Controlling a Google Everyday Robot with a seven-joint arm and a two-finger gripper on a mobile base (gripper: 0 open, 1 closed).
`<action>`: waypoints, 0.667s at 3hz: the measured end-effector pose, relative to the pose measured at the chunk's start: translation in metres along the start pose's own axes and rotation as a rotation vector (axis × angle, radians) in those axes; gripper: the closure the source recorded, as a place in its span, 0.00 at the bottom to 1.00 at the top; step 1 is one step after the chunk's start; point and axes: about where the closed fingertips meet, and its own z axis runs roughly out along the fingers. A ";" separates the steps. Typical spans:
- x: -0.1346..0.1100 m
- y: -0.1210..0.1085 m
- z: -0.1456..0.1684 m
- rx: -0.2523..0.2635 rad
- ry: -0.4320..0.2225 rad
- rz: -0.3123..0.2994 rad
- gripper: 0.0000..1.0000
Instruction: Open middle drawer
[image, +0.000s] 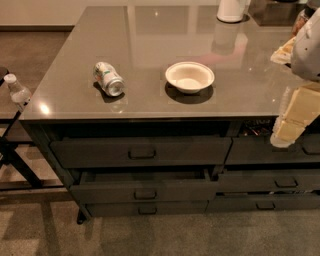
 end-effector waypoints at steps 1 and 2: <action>0.000 0.000 0.000 0.000 0.000 0.000 0.00; -0.003 0.014 0.016 -0.034 -0.010 0.019 0.00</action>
Offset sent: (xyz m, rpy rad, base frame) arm -0.0198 0.0225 -0.0570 0.0633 0.1134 -0.0214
